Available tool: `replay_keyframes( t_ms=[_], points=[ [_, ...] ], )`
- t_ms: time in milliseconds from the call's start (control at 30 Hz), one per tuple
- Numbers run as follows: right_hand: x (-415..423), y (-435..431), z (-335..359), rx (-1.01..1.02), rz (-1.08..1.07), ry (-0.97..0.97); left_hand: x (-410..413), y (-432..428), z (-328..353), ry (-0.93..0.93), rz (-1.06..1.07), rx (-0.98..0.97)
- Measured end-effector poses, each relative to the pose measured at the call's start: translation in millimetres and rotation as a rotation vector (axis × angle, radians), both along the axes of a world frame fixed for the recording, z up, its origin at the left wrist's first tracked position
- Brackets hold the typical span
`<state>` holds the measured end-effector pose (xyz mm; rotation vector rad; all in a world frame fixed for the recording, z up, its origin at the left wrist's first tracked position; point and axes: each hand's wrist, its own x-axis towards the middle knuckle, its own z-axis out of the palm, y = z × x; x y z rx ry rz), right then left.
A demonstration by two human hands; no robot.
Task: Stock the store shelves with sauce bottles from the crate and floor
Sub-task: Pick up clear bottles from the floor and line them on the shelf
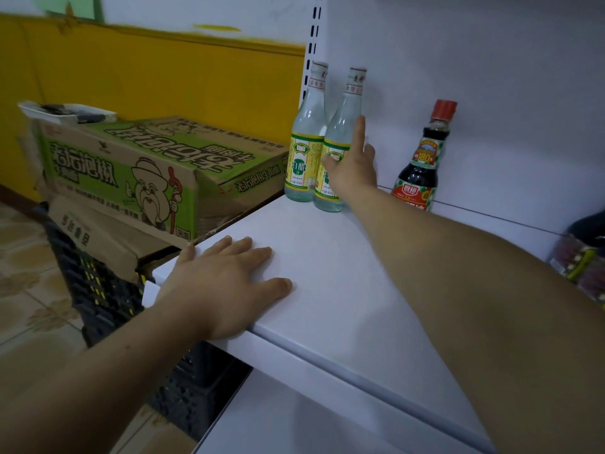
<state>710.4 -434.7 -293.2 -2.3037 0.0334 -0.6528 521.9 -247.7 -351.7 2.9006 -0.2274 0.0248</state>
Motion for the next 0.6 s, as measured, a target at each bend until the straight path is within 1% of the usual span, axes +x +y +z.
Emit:
replay_keyframes(
  t_ms=[100, 167, 233, 333, 467, 533, 600],
  points=[
    [-18, 0, 0, -0.045, -0.009, 0.068, 1, 1, 2, 0.004, -0.010, -0.053],
    [-38, 3, -1, -0.118, 0.011, 0.094, 3, 2, 5, 0.039, -0.013, -0.104],
    [-62, 8, -3, -0.209, 0.060, 0.112, -1, 3, 13, 0.059, -0.020, -0.172],
    [-102, 25, -1, -0.294, 0.172, 0.153, -17, 15, 28, 0.029, 0.010, -0.245],
    [-161, 59, 11, -0.353, 0.288, 0.168, -69, 50, 43, 0.027, 0.066, -0.201],
    [-193, 83, 13, -0.342, 0.369, 0.167, -105, 69, 43, 0.035, 0.112, -0.162],
    [-225, 113, 9, -0.315, 0.476, 0.188, -143, 89, 36, 0.072, 0.202, -0.149]
  ],
)
